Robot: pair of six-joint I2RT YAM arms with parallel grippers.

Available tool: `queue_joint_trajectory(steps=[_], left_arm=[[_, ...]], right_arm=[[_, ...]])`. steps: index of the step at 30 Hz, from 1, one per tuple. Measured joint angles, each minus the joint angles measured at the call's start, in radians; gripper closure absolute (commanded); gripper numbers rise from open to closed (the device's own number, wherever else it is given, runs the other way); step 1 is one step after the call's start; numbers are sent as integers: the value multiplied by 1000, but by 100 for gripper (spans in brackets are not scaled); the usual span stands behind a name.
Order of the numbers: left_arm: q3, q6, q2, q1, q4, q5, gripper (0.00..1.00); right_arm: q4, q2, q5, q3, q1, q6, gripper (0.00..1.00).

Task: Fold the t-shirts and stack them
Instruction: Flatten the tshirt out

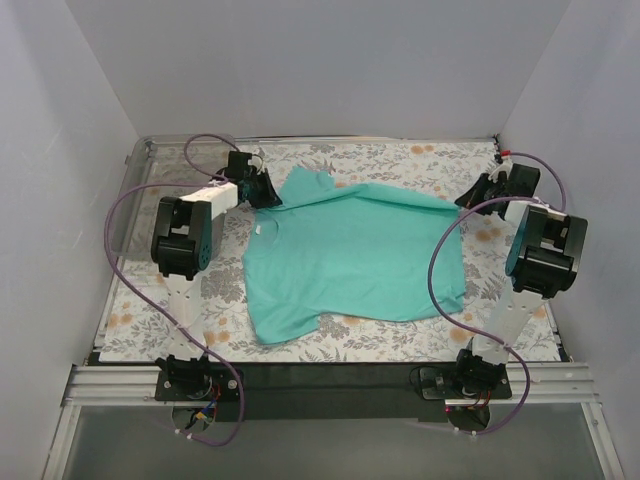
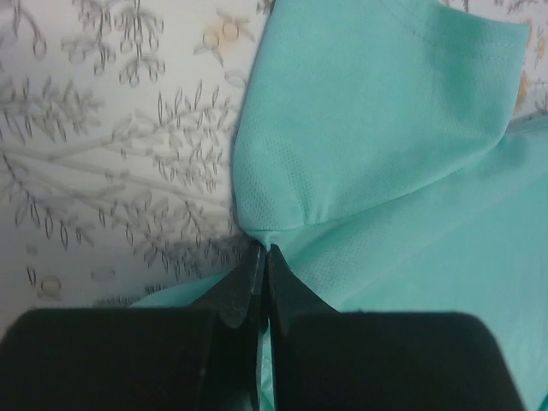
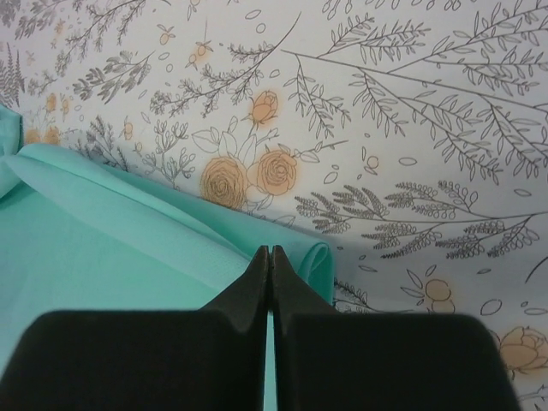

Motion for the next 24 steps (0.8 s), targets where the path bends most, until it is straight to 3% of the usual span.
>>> queue_joint_trajectory(steps=[4, 7, 11, 12, 17, 24], left_arm=[[-180, -36, -118, -3, 15, 18, 99], [-319, -63, -220, -9, 16, 31, 93], [-445, -92, -352, -26, 26, 24, 62], [-448, -98, -378, -31, 25, 19, 46], [-326, -95, -406, -35, 39, -1, 38], [-8, -60, -171, -34, 31, -14, 39]], right_arm=[[6, -62, -12, -100, -6, -32, 99], [-10, -111, -19, -167, -8, -64, 99], [-27, -166, -37, -229, -11, -120, 99], [-33, -175, -43, -237, -13, -134, 99], [-45, -190, -66, -250, -18, -176, 99], [-47, -189, -95, -250, -21, -196, 99]])
